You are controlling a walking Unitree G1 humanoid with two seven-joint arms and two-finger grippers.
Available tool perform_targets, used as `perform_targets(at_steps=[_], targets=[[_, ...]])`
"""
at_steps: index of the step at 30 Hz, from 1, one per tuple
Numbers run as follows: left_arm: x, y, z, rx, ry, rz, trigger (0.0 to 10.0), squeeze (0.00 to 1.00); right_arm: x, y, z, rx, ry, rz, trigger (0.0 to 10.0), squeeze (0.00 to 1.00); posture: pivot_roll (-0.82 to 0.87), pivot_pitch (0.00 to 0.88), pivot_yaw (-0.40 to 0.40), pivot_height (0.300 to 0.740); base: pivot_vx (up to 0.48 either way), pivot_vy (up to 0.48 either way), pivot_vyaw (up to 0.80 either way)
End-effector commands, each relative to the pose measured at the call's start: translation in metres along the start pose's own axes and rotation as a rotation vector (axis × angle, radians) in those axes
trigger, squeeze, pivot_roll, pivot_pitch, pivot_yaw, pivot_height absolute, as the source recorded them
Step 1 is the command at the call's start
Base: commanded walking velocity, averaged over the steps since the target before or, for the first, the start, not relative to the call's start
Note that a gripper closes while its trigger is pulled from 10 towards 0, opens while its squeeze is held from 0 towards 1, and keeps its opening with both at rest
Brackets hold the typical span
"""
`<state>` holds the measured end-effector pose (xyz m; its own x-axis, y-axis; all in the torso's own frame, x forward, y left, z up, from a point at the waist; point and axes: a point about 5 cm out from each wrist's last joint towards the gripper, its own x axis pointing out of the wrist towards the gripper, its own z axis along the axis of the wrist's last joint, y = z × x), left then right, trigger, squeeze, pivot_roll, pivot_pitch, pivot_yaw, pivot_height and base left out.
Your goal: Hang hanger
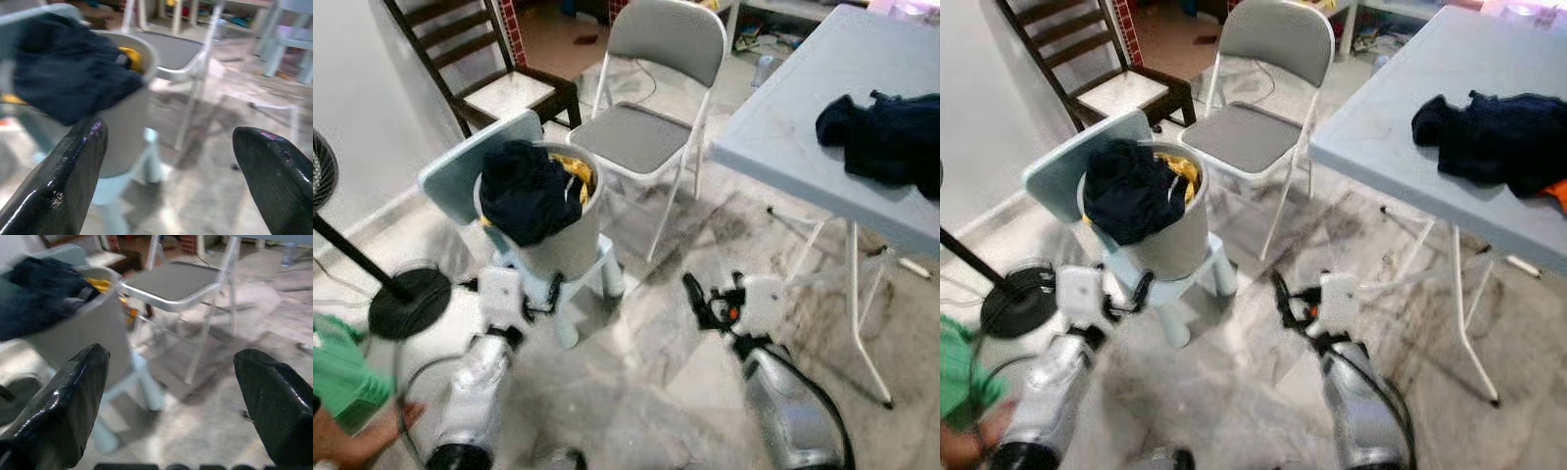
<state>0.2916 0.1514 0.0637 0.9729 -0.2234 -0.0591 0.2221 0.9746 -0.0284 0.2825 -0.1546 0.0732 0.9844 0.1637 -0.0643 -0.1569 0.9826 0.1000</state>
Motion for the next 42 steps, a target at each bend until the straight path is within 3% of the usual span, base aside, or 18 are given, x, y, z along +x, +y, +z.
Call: perform_targets(at_steps=[1,15,24,42], targets=[[-0.003,0.013,0.002,0.017,-0.002,0.031,10.0,0.00,0.002,0.009,0.002,0.015,-0.010,0.021,10.0,0.00,0.10,0.200,0.018,0.740,0.360,0.000,0.00],[-0.002,0.009,-0.001,0.015,0.016,0.016,10.0,0.00,0.001,0.011,0.000,0.013,-0.004,0.039,10.0,0.00,0.10,0.198,0.018,0.740,0.333,0.000,0.00],[-0.003,0.012,-0.008,0.037,0.058,0.072,10.0,0.00,0.001,0.014,-0.001,0.009,-0.004,0.060,10.0,0.00,0.10,0.200,0.023,0.740,0.000,0.000,0.00],[-0.003,0.010,-0.010,0.043,0.065,0.049,10.0,0.00,-0.002,0.017,-0.004,0.012,-0.001,0.066,10.0,0.00,0.10,0.211,0.027,0.740,0.000,0.000,0.66]])
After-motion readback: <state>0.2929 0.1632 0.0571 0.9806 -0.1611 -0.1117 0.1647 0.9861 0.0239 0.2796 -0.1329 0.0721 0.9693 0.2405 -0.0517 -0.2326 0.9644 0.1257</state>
